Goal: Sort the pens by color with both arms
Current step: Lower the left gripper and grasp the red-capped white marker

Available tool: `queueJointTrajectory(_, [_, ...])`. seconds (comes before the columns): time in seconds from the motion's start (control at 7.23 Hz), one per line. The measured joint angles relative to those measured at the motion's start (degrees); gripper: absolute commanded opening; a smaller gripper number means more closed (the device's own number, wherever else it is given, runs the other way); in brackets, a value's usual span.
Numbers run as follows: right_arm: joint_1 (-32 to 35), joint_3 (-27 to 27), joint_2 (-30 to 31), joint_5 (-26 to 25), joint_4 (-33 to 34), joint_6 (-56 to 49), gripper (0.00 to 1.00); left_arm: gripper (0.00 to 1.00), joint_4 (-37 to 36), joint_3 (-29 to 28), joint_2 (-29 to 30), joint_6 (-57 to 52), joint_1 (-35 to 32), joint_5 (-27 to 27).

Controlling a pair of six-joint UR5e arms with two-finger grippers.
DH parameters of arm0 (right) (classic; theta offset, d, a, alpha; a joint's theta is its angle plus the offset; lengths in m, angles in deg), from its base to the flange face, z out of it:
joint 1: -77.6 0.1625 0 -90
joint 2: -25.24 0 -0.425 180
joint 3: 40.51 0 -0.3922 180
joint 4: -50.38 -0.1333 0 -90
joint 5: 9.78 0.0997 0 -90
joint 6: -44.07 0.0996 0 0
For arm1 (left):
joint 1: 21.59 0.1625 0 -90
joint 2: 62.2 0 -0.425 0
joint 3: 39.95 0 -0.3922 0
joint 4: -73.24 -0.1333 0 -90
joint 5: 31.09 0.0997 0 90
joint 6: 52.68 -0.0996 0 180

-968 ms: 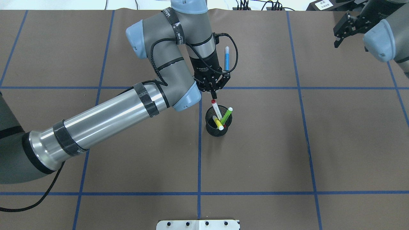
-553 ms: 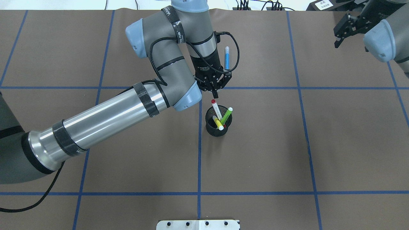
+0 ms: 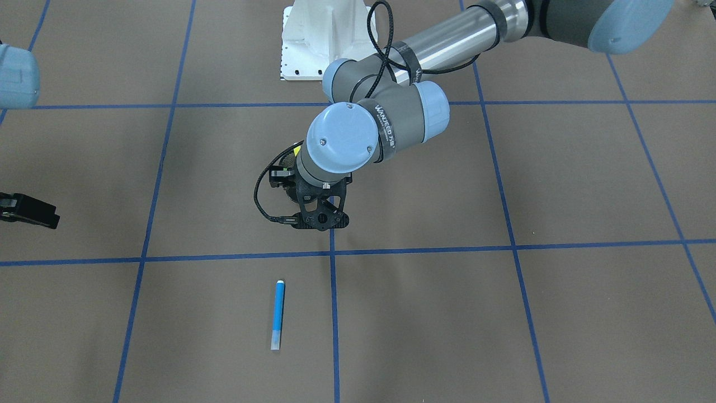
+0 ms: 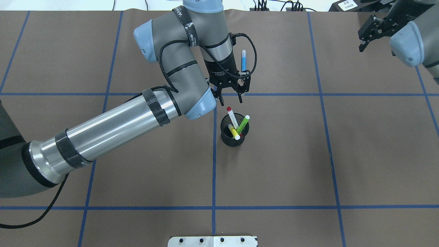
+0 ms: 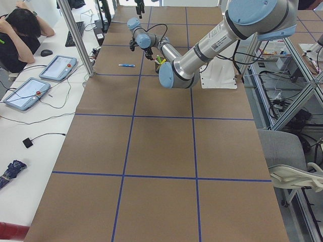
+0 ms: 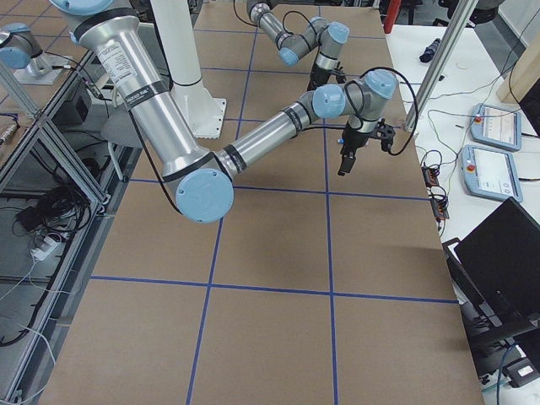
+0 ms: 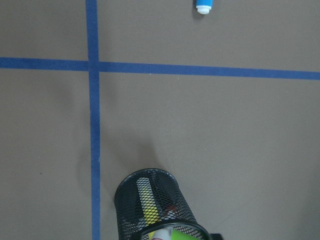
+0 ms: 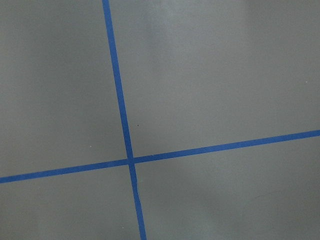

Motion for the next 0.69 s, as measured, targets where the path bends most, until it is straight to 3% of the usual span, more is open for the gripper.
queueJointTrajectory(0.14, [0.0, 0.0, 0.0, 0.0, 0.0, 0.0, 1.00, 0.92, 0.1, -0.1, 0.0, 0.4, 0.3, 0.5])
queueJointTrajectory(0.28, [0.0, 0.0, 0.0, 0.0, 0.0, 0.0, 0.99, 0.68, 0.1, -0.2, -0.1, 0.5, 0.8, 0.7])
queueJointTrajectory(0.41, [0.0, 0.0, 0.1, 0.0, 0.0, 0.0, 1.00, 0.53, 0.1, -0.5, -0.1, 0.6, 1.2, 0.7])
queueJointTrajectory(0.69, [0.0, 0.0, 0.1, 0.0, 0.0, 0.0, 1.00, 0.40, 0.1, -0.8, -0.2, 0.4, 1.5, 0.7])
